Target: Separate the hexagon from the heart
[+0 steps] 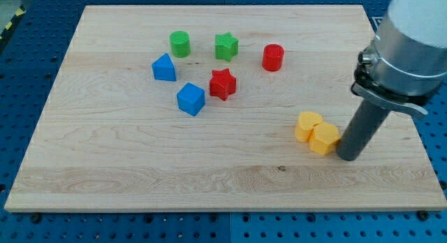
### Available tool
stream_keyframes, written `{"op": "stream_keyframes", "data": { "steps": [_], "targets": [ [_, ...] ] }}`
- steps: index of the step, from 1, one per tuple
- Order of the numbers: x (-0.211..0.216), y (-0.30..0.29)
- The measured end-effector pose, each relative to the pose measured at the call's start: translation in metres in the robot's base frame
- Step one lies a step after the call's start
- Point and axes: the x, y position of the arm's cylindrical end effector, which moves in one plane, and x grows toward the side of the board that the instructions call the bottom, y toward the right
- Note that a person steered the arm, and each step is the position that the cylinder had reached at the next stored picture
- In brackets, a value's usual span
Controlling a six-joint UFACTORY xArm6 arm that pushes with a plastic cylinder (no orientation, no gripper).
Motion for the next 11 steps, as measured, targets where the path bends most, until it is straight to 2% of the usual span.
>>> {"op": "stream_keyframes", "data": {
  "steps": [1, 2, 4, 6, 7, 11],
  "targets": [
    [0.023, -0.033],
    [0.028, -0.049],
    [-0.008, -0.048],
    [-0.041, -0.010],
    [-0.047, 0.012],
    [-0.054, 0.031]
  ]
}}
